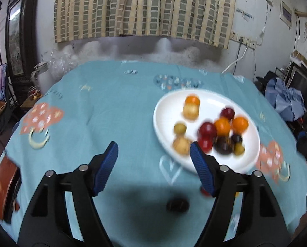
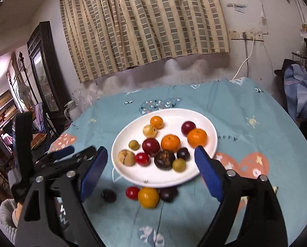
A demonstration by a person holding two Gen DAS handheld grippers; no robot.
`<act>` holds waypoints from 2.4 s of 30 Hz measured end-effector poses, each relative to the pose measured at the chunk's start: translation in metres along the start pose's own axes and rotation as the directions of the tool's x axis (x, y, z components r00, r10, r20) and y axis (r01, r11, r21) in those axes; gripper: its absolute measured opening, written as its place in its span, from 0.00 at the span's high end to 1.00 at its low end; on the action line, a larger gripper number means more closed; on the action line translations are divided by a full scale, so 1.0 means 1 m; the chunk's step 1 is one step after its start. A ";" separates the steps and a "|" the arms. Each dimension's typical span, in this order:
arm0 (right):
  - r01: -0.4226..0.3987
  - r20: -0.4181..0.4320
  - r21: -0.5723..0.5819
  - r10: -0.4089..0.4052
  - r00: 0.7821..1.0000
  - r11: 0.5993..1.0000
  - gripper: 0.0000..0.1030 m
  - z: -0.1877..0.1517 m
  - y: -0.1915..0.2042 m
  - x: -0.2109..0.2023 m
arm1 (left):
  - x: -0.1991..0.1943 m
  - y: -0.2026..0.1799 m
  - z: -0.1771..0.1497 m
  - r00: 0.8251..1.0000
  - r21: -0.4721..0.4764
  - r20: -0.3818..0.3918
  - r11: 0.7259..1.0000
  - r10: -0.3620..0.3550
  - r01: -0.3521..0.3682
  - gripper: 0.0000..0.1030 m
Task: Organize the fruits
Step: 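Lower both held fruits onto the white plate and open both tools, then grasp a dark plum with the left tool while the right tool grasps another dark plum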
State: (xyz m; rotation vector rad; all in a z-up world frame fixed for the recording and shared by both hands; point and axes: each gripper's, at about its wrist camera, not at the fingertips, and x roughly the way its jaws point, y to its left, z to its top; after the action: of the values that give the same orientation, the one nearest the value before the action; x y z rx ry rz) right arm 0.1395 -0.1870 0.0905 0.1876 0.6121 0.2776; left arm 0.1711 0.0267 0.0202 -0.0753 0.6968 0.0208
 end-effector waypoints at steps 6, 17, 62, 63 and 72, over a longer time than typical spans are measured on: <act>0.012 -0.031 0.009 -0.011 0.999 1.000 0.15 -0.039 -0.009 -0.012 | -0.010 -0.009 -0.053 0.997 0.051 -0.025 0.996 0.068 -0.067 0.26; 0.035 -0.124 0.061 -0.027 0.992 0.998 0.15 -0.055 -0.020 0.004 | 0.013 -0.030 -0.068 0.996 0.161 -0.088 0.987 0.022 -0.007 0.22; 0.133 -0.221 -0.107 -0.154 0.963 0.985 0.44 -0.070 -0.018 0.059 | 0.008 -0.019 -0.067 0.990 0.102 -0.129 0.992 -0.056 0.070 0.68; 0.130 -0.233 -0.107 -0.152 0.961 0.986 0.44 -0.070 -0.018 0.063 | 0.008 -0.019 -0.067 0.990 0.103 -0.131 0.992 -0.056 0.070 0.68; 0.118 -0.282 -0.077 -0.135 0.950 0.990 0.44 -0.062 -0.023 0.088 | 0.012 -0.022 -0.070 0.990 0.118 -0.138 0.991 -0.042 0.059 0.68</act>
State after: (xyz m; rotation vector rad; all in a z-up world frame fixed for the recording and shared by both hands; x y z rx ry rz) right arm 0.1772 -0.1756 -0.0124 0.0498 0.8998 0.1995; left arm 0.1365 -0.0004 -0.0391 0.0228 0.8297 -0.0761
